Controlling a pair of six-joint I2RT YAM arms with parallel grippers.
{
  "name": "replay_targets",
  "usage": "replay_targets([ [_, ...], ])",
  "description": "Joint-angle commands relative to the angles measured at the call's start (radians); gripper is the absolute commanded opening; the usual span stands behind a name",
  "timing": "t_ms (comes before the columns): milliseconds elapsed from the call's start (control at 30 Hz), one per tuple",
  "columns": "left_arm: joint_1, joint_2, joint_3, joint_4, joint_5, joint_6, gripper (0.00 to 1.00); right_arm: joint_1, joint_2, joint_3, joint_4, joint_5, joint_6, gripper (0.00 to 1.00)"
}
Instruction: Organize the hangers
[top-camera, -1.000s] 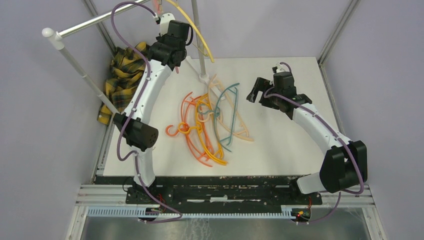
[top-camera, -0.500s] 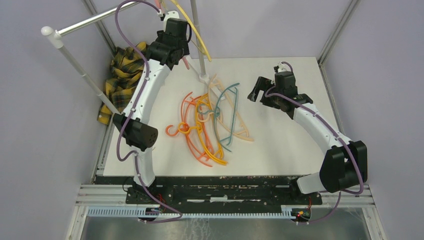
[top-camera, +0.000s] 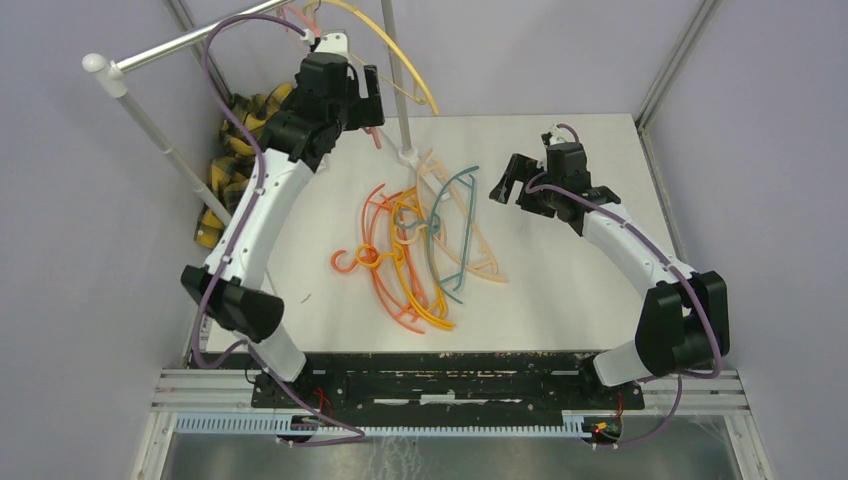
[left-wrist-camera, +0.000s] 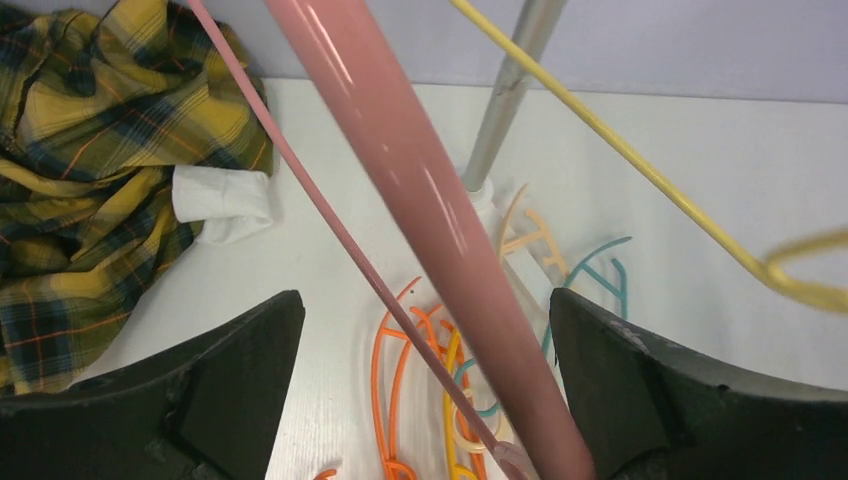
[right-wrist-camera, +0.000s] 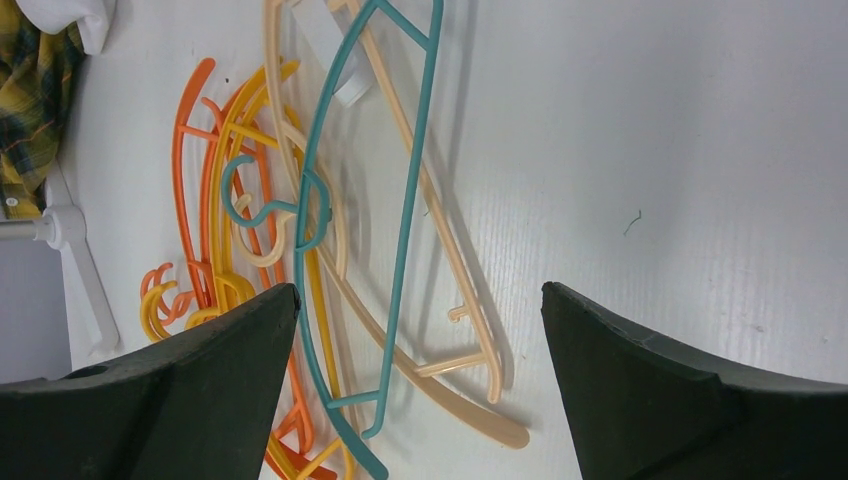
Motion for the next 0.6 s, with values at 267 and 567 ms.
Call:
replay_targets([
  [267, 0.002, -0.396, -0.338, 0.344, 0.359, 0.065, 0.99, -0.003, 0.043, 0.017, 0.058, -0.027, -0.011, 1.0],
  [567, 0.002, -0.474, -0.498, 0.358, 0.379, 0.051, 0.99, 0.015, 0.068, 0.038, 0.053, -0.057, -0.035, 0.98],
])
